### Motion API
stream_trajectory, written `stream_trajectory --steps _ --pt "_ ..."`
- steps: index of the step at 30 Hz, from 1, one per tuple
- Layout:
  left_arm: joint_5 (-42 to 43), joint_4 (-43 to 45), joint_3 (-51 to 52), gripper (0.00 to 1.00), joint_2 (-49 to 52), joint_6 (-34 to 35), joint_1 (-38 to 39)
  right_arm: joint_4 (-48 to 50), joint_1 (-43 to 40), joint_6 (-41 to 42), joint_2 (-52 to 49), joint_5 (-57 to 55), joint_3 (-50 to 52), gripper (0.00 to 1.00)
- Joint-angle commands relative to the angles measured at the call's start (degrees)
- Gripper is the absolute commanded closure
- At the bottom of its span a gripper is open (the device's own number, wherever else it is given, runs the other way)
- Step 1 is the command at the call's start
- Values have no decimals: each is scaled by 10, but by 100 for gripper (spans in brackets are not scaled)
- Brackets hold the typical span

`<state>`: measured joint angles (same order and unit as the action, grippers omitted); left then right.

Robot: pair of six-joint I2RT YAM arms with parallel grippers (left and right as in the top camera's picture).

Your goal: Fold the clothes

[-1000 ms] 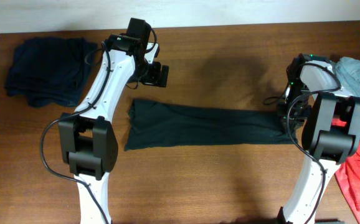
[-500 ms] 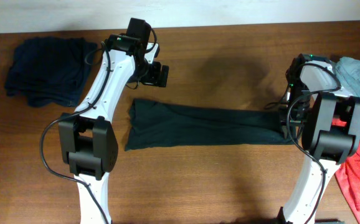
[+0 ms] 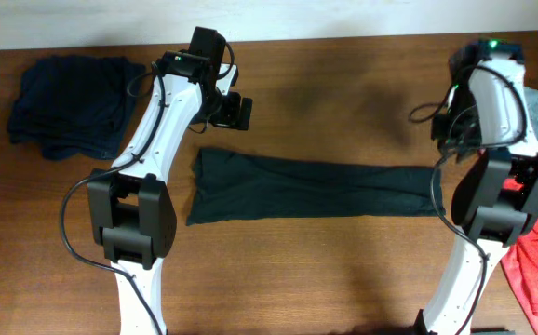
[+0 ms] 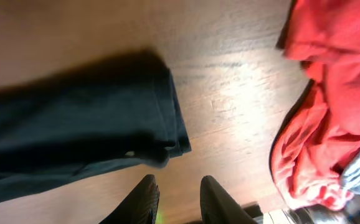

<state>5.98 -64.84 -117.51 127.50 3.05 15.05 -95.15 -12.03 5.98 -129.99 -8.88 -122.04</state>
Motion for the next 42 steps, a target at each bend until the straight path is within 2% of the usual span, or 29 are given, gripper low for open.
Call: stream_trajectory --steps 1,3,5,7,9,11,20,24,33,42 --pt "2 1 2 1 -7 0 -2 -2 -3 -2 18 82 -19 72" --pt "2 1 2 1 -7 0 -2 10 2 -31 18 156 -12 72" --pt "2 1 2 1 -7 0 -2 20 14 -92 18 249 -7 73" --pt "2 1 2 1 -7 0 -2 27 30 -146 17 311 -6 81" --pt "2 1 2 1 -7 0 -2 45 51 -172 17 336 -6 96" --pt "2 1 2 1 -7 0 -2 70 75 -188 17 338 -6 97" --pt "2 1 2 1 -7 0 -2 214 207 -208 1 335 -6 96" --pt "2 1 2 1 -7 -1 -2 256 259 -206 -10 257 -6 96" --pt "2 1 2 1 -7 0 -2 277 315 -205 -24 302 7 96" --pt "2 1 2 1 -7 0 -2 306 318 -206 -25 359 75 96"
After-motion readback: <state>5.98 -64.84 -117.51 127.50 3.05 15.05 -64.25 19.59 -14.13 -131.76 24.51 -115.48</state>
